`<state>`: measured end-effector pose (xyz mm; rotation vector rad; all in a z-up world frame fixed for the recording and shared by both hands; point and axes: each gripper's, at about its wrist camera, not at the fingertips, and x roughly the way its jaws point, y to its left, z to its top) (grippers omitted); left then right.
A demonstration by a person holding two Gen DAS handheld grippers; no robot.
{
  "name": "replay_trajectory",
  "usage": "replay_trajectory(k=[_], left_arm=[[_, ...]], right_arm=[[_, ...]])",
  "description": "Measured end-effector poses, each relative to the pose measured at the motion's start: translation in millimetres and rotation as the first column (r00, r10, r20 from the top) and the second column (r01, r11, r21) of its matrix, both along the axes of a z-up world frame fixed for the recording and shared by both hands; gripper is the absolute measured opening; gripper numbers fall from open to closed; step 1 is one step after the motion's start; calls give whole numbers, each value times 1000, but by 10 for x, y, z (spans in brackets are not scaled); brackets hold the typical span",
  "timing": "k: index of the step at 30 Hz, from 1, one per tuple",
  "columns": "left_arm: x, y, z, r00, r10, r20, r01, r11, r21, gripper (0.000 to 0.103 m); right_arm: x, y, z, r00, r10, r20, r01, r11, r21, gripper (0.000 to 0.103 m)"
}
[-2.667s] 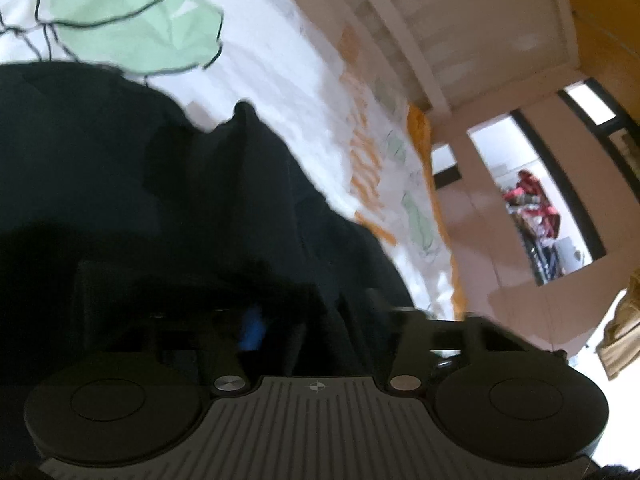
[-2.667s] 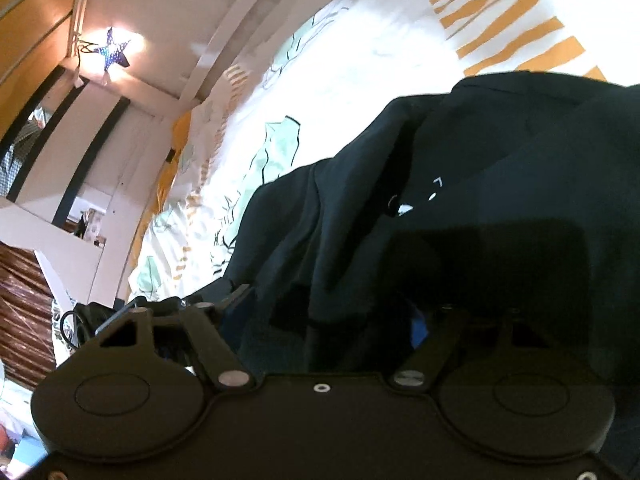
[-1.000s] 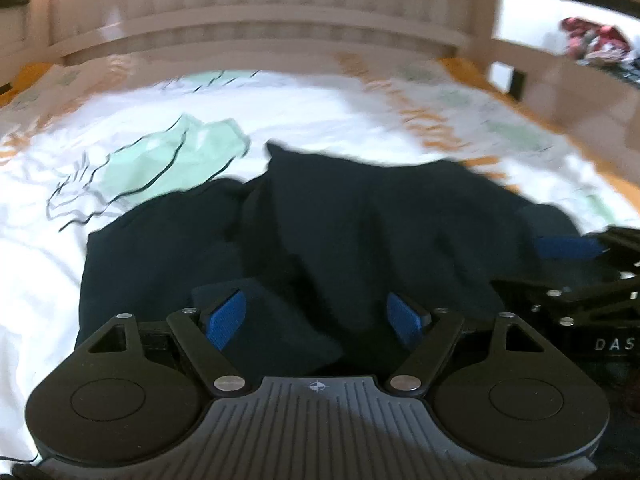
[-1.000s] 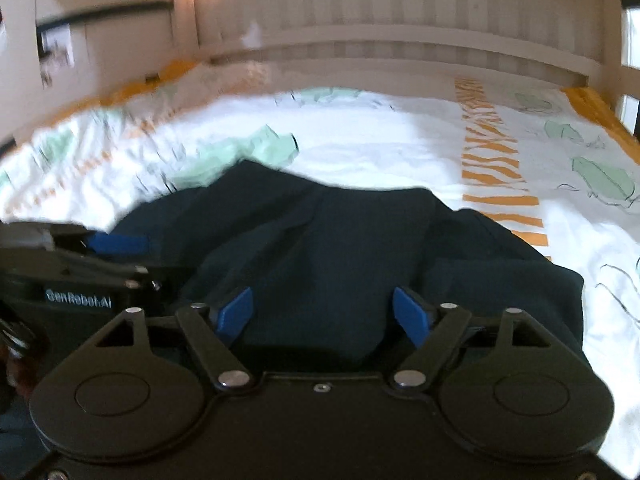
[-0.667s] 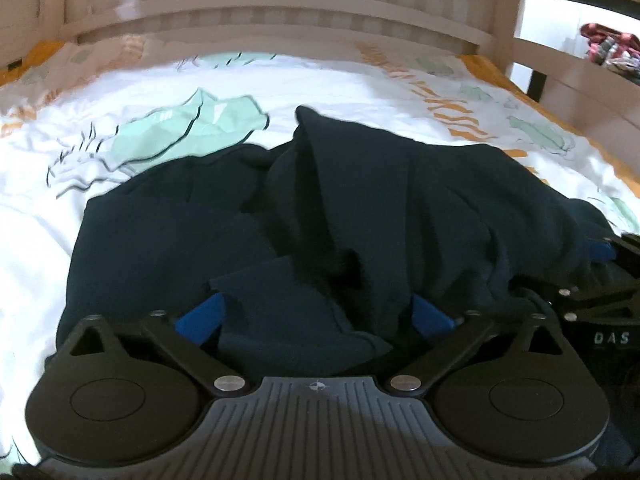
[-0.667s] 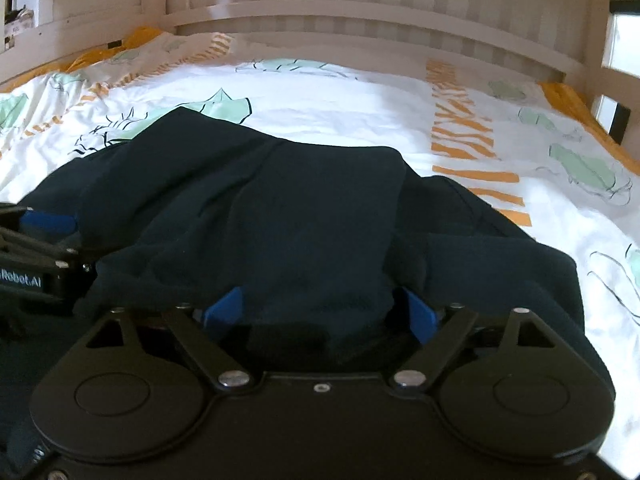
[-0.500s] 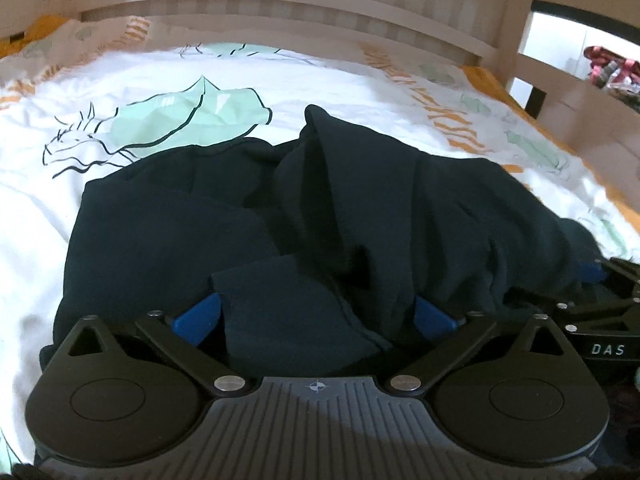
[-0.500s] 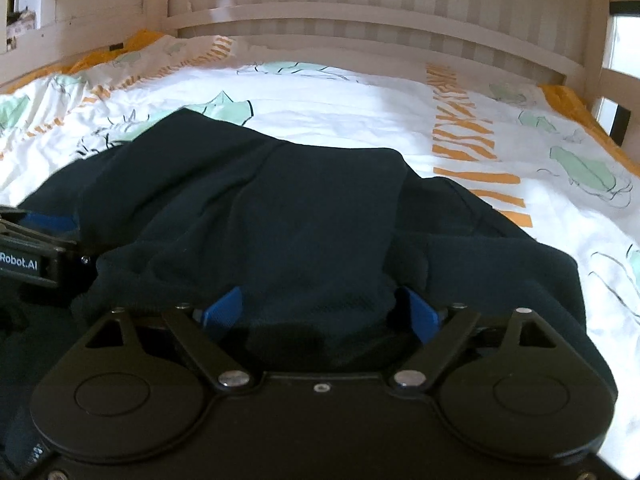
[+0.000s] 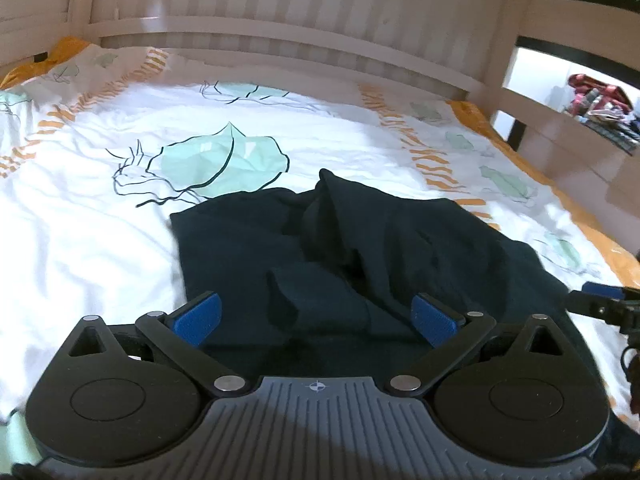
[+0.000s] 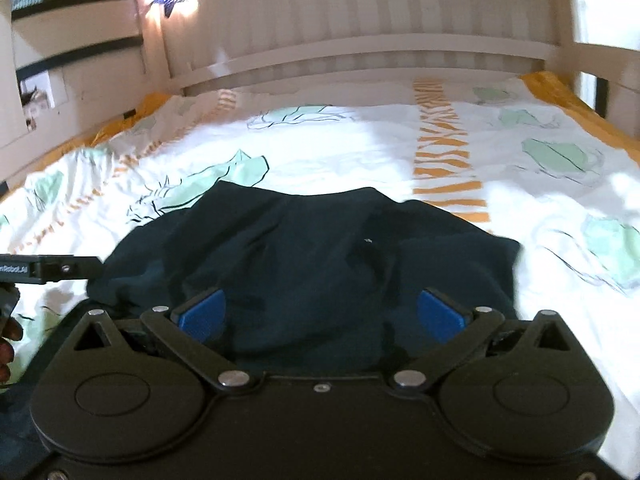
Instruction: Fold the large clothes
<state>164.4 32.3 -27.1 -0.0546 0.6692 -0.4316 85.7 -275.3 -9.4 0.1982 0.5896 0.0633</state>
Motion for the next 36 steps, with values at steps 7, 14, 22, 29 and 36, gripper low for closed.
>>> replay_trajectory(k=[7, 14, 22, 29, 36], left_arm=[[-387, 321, 15, 997, -6, -73, 7, 1000, 15, 103], [-656, 544, -166, 982, 13, -187, -6, 999, 40, 103], [-566, 485, -439, 941, -21, -337, 58, 993, 101, 103], [-494, 344, -661, 905, -67, -420, 136, 981, 137, 103], [-452, 327, -746, 898, -59, -435, 124, 985, 122, 103]], right_arm=[[-546, -331, -21, 987, -68, -147, 87, 988, 124, 103], [-983, -554, -205, 932, -132, -339, 202, 962, 182, 103], [-1093, -423, -303, 919, -65, -390, 152, 969, 196, 102], [-1112, -438, -445, 910, -21, -413, 132, 961, 242, 103], [-1078, -469, -520, 905, 32, -424, 110, 945, 307, 103]])
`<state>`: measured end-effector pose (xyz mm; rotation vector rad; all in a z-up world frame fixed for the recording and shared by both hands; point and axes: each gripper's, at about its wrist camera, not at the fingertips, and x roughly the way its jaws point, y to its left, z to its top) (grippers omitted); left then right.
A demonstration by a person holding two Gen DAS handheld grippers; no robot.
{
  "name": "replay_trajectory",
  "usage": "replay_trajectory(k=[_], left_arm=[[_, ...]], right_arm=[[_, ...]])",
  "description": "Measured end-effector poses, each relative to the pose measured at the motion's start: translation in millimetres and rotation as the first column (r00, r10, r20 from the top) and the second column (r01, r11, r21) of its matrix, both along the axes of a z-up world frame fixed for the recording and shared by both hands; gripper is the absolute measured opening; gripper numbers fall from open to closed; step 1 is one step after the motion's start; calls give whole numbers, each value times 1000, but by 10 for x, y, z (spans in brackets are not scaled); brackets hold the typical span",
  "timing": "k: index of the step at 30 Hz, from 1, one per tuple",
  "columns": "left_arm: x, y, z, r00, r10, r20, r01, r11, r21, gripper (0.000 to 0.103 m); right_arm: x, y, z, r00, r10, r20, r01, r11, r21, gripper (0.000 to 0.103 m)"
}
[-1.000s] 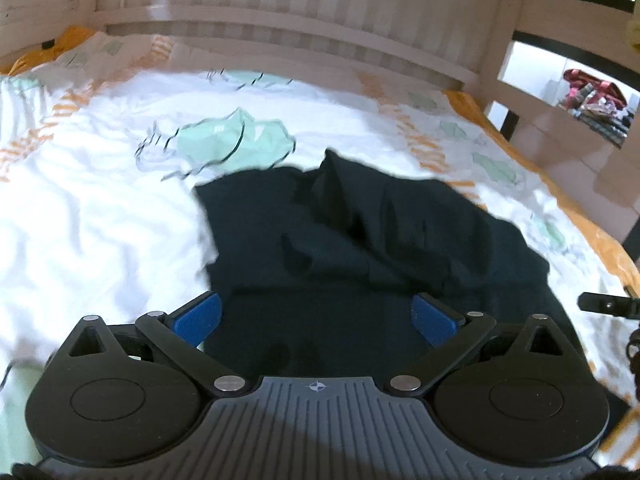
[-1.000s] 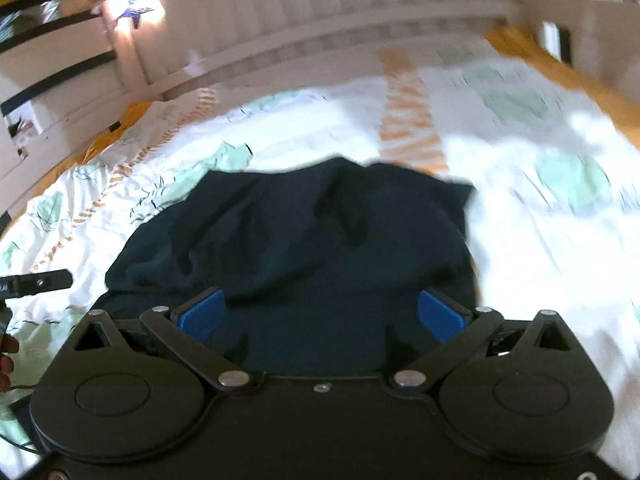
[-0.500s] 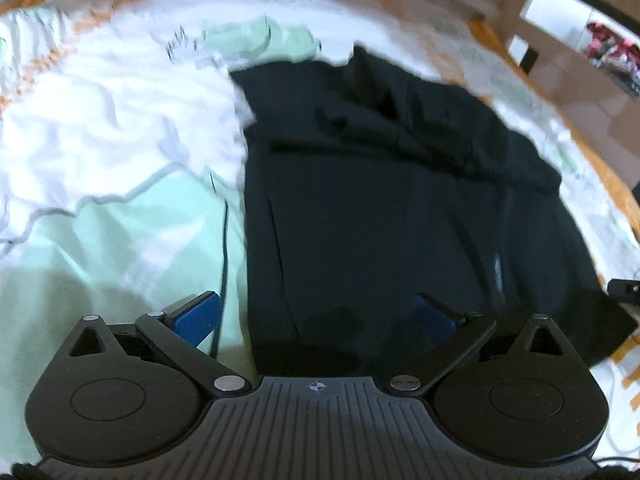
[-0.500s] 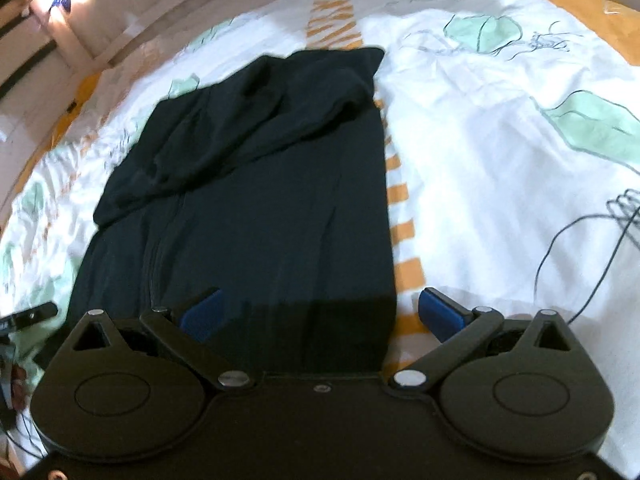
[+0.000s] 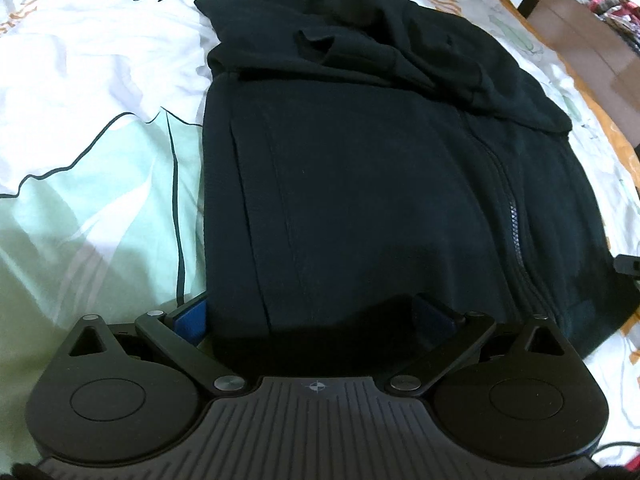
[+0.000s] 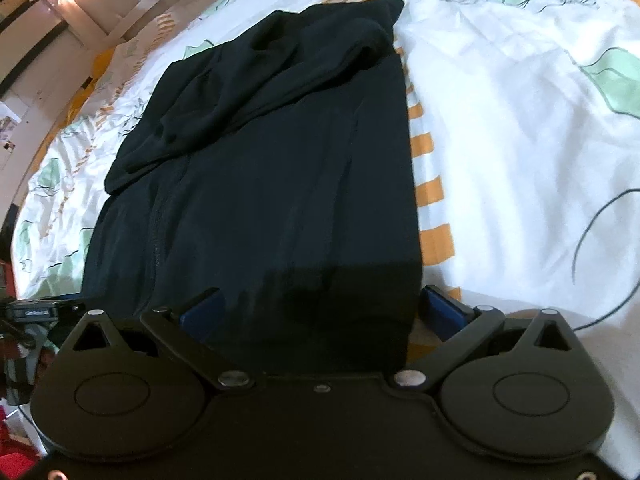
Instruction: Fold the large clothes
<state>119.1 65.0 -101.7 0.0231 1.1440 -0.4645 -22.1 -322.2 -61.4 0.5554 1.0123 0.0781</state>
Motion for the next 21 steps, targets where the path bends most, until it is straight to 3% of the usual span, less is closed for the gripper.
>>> replay_trajectory(k=[16, 21], left_arm=[[40, -77, -23, 994, 89, 62, -89, 996, -6, 103], [46, -82, -29, 994, 95, 62, -94, 996, -3, 103]], right_arm=[[62, 39, -48, 1000, 5, -11, -5, 1000, 6, 103], [75, -36, -110, 998, -50, 28, 48, 997, 63, 103]])
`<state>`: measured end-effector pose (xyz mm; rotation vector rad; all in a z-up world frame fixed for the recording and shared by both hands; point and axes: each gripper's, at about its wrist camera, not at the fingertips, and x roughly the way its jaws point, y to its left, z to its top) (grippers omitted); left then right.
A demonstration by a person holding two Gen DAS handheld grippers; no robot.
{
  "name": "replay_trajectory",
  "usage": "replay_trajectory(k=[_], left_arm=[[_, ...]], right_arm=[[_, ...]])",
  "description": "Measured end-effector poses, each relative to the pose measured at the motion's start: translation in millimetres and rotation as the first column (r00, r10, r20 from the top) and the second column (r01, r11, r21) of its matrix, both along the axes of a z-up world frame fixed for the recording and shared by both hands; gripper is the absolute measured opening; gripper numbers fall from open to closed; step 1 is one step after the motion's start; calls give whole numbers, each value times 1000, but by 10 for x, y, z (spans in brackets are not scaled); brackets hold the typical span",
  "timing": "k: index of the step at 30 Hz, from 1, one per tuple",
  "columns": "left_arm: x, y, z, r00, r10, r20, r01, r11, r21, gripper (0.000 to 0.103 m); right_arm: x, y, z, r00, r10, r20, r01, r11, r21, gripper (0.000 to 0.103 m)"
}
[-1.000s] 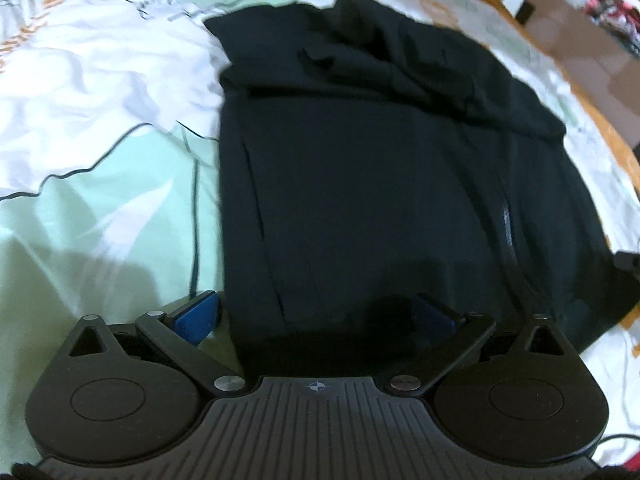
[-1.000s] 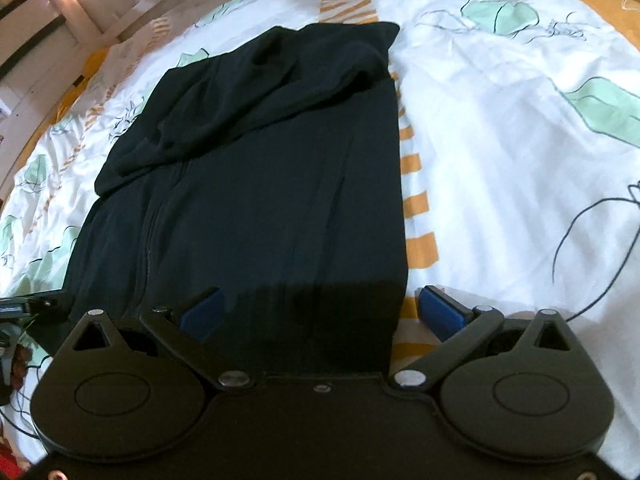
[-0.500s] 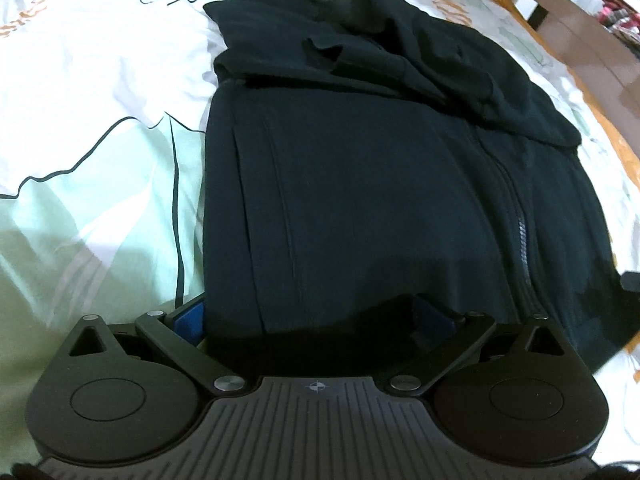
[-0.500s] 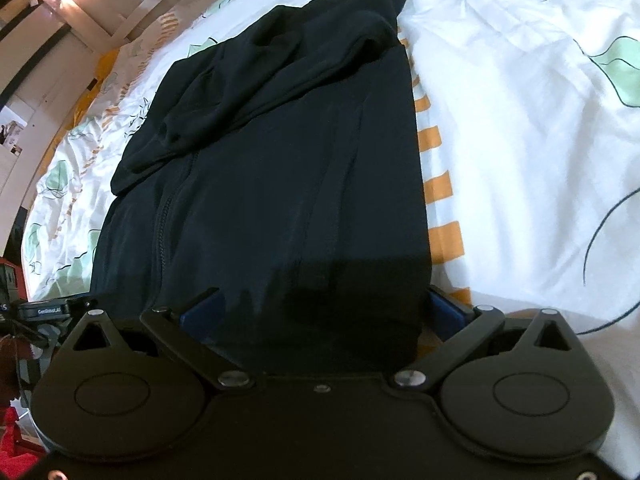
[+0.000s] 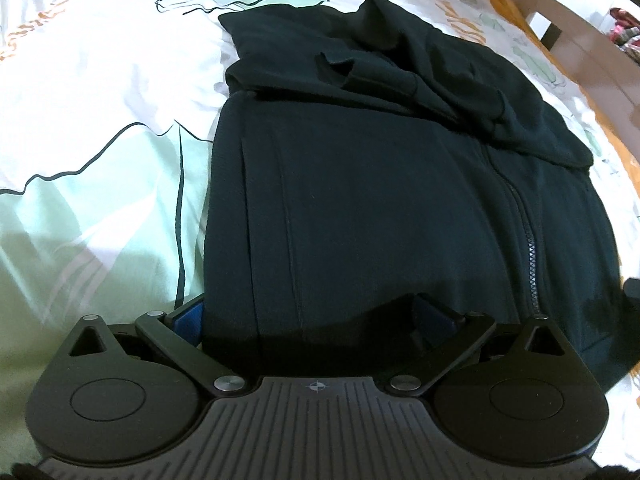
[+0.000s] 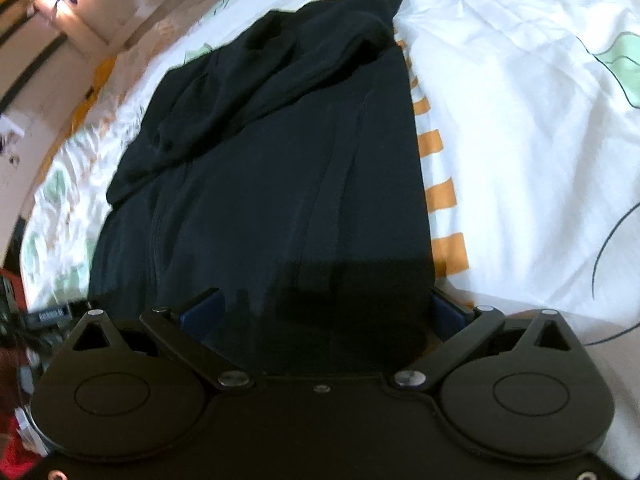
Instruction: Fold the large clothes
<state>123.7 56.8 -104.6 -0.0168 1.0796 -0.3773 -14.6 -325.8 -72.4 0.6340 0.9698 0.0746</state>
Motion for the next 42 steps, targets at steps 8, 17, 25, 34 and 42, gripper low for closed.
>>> replay_trajectory(k=[8, 17, 25, 34, 42], left_arm=[[6, 2, 22, 1000, -19, -16, 19, 1000, 6, 102], [-218, 101, 165, 998, -36, -61, 34, 999, -20, 81], [-287, 222, 180, 996, -28, -83, 19, 994, -104, 32], [-299, 511, 407, 996, 86, -25, -89, 937, -337, 10], [47, 530, 922, 981, 168, 96, -96, 855, -509, 10]], right_arm=[[-23, -39, -14, 999, -26, 44, 25, 999, 23, 103], [-57, 53, 116, 998, 56, -24, -56, 998, 14, 94], [-154, 21, 125, 990, 107, -95, -100, 992, 74, 40], [-255, -201, 246, 999, 42, 34, -49, 972, 229, 18], [17, -348, 636, 969, -20, 248, -55, 955, 292, 18]])
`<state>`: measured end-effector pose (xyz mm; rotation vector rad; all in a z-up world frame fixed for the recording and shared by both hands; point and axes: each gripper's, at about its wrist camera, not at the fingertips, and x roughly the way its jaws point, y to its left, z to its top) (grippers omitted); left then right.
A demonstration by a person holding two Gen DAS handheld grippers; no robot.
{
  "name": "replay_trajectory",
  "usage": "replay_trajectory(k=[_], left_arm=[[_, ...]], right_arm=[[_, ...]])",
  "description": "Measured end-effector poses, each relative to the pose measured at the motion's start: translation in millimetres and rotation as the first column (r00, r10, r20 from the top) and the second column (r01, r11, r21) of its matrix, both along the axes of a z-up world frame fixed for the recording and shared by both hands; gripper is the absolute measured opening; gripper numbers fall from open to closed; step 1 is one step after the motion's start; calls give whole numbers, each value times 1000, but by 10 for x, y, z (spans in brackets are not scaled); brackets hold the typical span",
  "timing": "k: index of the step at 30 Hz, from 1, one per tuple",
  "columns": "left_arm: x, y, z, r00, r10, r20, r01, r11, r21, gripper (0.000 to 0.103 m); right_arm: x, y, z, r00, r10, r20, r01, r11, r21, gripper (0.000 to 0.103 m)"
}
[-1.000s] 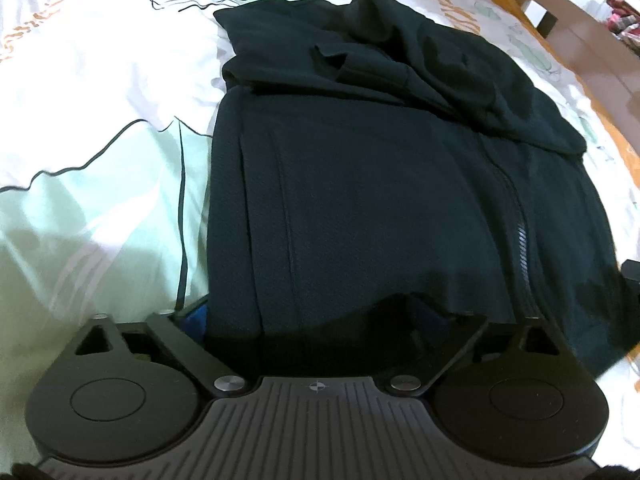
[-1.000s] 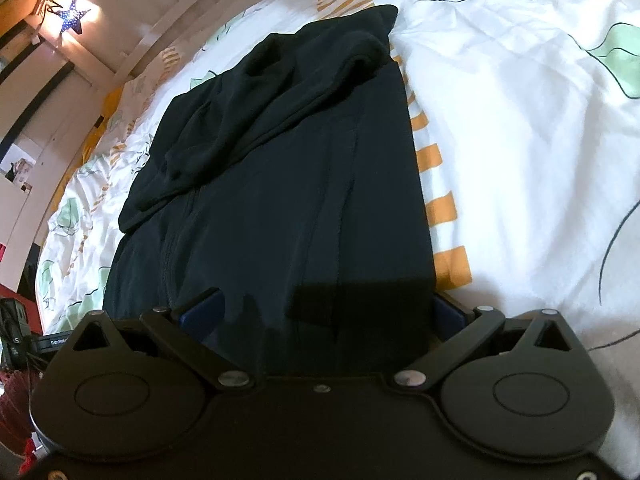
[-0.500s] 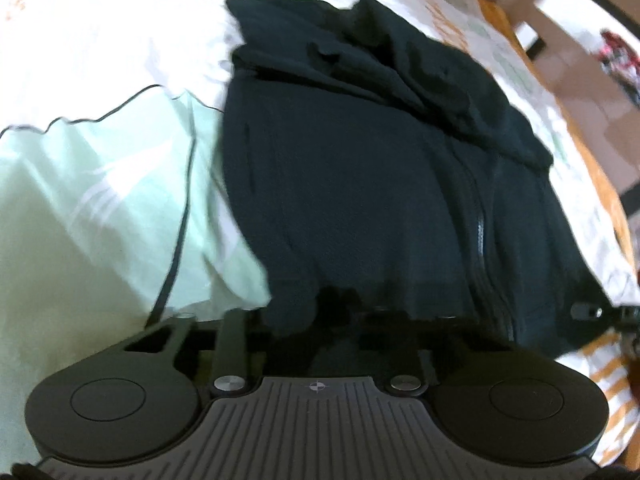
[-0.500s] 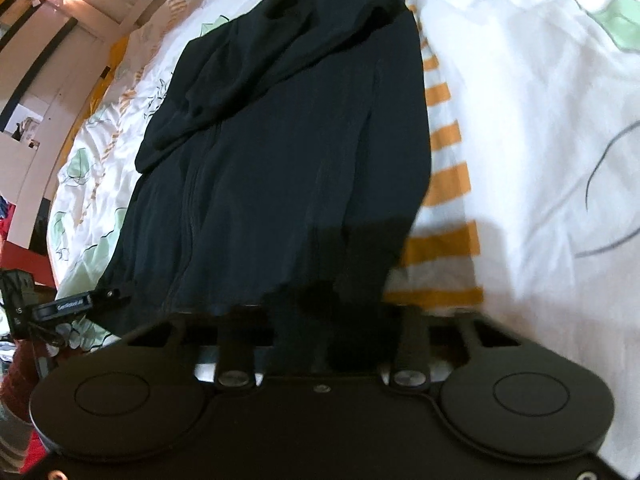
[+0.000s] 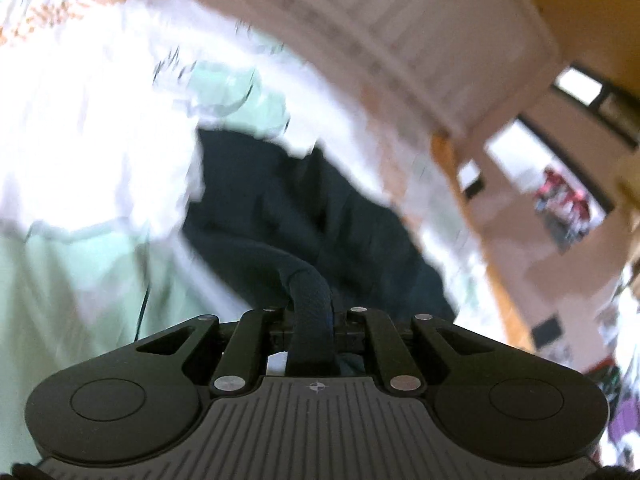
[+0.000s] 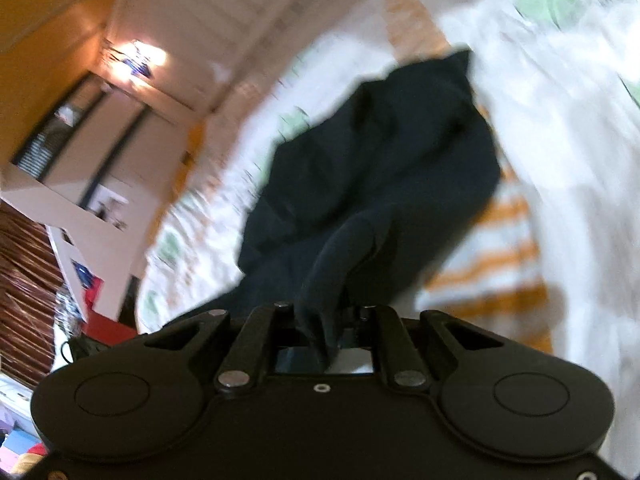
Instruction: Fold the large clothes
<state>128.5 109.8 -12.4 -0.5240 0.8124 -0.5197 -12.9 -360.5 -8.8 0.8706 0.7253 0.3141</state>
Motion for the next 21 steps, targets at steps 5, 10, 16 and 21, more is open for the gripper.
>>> replay_trajectory(k=[5, 10, 16, 21], left_arm=[[580, -84, 200, 997, 65, 49, -61, 994, -95, 10], [1272, -368, 58, 992, 124, 40, -119, 987, -104, 10], [1951, -536, -348, 983, 184, -22, -184, 983, -21, 10], [2193, -619, -652, 981, 189, -44, -187, 981, 50, 15]], right_arm=[[467, -221, 151, 991, -96, 93, 92, 994, 52, 18], [1112, -394, 96, 980, -162, 116, 159, 986, 42, 18], [1926, -497, -221, 976, -213, 51, 216, 975, -60, 18], [2297, -538, -590, 972, -233, -18, 231, 970, -77, 21]])
